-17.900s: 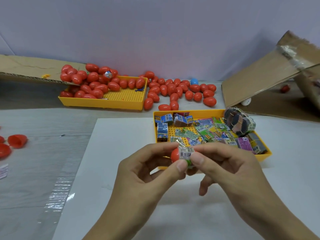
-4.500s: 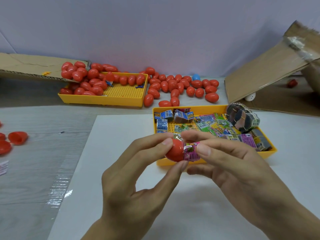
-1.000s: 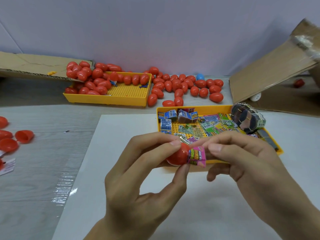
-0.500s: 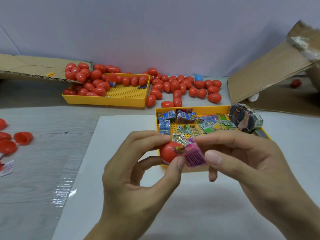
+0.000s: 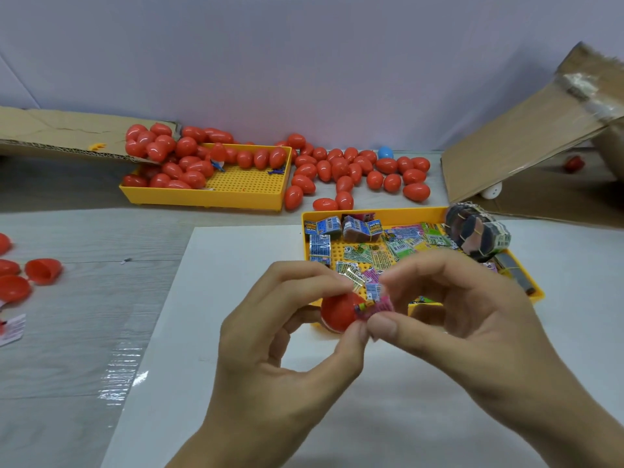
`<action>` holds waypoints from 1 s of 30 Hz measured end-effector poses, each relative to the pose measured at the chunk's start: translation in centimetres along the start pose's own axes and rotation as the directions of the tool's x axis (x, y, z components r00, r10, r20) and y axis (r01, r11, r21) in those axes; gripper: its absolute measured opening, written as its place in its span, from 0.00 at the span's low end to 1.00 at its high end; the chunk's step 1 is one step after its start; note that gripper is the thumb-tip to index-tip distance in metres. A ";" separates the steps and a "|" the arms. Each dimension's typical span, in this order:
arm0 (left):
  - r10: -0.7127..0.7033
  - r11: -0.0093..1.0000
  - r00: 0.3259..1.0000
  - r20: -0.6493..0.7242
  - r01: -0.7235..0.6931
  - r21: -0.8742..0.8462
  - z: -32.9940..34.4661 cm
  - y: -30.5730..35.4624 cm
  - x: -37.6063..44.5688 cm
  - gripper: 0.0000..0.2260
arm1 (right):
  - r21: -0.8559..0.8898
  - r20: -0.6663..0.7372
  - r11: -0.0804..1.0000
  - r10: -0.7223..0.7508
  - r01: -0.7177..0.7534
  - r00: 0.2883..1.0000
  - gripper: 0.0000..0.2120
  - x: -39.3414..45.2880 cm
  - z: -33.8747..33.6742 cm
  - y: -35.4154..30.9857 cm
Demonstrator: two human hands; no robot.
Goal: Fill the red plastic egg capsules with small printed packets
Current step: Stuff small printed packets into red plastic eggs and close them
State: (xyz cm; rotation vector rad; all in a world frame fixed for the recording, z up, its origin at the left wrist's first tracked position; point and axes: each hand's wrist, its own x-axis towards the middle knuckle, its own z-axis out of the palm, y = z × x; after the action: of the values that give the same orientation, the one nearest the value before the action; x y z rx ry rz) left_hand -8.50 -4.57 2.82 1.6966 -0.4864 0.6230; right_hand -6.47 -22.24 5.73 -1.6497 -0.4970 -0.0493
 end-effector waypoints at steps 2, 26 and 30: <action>-0.073 0.994 0.997 -0.005 0.072 -0.085 0.0 0.3 0.0 0.10 | 0.048 0.057 0.999 0.014 -0.016 0.998 0.11 0.1 0.0 -0.1; -0.188 0.978 0.982 -0.029 0.190 0.083 -0.1 0.7 0.4 0.03 | -0.141 -0.053 0.989 -0.053 0.045 0.997 0.07 -0.1 0.3 0.1; -0.096 0.966 0.993 -0.074 0.111 0.235 -0.3 1.0 0.5 0.04 | -0.235 -0.048 0.959 -0.174 0.158 0.984 0.04 -0.3 0.8 0.3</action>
State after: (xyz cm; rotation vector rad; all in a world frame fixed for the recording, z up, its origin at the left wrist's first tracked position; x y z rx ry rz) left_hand -8.75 -4.50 3.92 1.9110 -0.2847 0.6768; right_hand -6.89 -21.57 5.23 -1.8227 -0.5946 -0.2973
